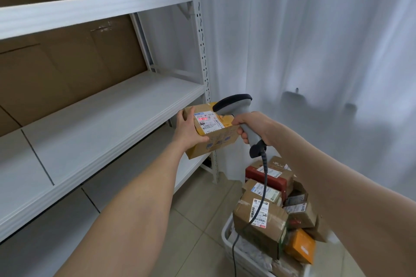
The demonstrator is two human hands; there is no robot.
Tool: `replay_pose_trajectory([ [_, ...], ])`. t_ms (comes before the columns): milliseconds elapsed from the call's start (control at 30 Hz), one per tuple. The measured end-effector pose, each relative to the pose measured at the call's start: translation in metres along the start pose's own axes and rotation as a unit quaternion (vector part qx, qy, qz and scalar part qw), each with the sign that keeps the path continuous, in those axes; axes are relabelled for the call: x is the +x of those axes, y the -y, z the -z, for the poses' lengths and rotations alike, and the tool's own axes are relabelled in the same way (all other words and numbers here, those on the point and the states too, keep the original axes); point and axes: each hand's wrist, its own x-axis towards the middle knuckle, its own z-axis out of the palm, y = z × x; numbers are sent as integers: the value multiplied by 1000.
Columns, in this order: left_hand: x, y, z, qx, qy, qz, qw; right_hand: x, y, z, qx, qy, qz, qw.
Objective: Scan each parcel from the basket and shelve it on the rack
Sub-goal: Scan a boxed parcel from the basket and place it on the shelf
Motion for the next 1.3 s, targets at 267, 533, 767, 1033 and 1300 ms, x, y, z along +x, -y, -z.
replay_pose_trajectory([
  [267, -5, -3, 4, -1, -16, 2, 1000, -5, 5, 1, -5, 8, 18, 1000],
  [533, -8, -7, 16, 0, -29, 0, 1000, -10, 14, -3, -24, 18, 28, 999],
  [767, -12, -9, 28, 2, -41, -2, 999, -13, 24, -9, -35, 16, 32, 999],
  [1033, -16, -16, 61, -49, -65, 23, 996, -13, 35, -10, 62, -31, 69, 995],
  [1300, -6, -45, 152, -170, -122, 71, 975, -3, 63, 4, 214, -148, 138, 956],
])
